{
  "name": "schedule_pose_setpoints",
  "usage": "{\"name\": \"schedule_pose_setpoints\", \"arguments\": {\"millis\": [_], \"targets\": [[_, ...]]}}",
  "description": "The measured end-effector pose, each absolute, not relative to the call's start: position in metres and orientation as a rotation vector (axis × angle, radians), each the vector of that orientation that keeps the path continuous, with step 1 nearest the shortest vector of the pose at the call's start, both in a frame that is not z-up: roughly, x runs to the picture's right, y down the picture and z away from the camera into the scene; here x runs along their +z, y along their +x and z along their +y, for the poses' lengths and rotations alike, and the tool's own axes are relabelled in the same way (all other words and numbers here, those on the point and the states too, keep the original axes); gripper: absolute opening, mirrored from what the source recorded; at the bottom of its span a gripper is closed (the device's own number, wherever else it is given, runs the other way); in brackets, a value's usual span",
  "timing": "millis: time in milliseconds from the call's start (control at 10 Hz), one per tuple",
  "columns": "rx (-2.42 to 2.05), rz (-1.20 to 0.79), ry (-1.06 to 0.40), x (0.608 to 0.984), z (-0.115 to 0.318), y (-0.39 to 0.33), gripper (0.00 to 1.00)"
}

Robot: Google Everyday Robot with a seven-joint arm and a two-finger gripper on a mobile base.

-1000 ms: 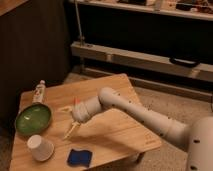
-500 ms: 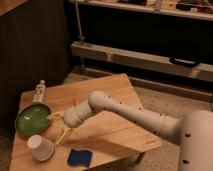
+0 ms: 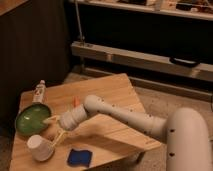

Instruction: Place the ceramic cup in the ceramic bowl

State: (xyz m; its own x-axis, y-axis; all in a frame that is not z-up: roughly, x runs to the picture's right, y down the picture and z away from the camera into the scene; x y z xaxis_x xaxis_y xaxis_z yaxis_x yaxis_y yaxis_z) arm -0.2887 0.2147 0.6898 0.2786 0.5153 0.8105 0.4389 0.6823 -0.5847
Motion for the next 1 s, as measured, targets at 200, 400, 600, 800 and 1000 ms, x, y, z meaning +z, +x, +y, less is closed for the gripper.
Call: {"name": "schedule_pose_setpoints", "arguments": {"millis": [200,400,600,800,1000], "targets": [[0.036,-1.352,-0.907,0.684,0.223,-0.300,0.80],[-0.008,-1.376,-0.940,0.673,0.232,-0.319,0.80],[-0.035,-1.385,-0.972,0.669,0.239,-0.331,0.77],[-0.051,-1.386,-1.004,0.669,0.246,-0.339,0.59],[-0.053,-1.380,-1.026,0.673,0.247,-0.338,0.38]]}}
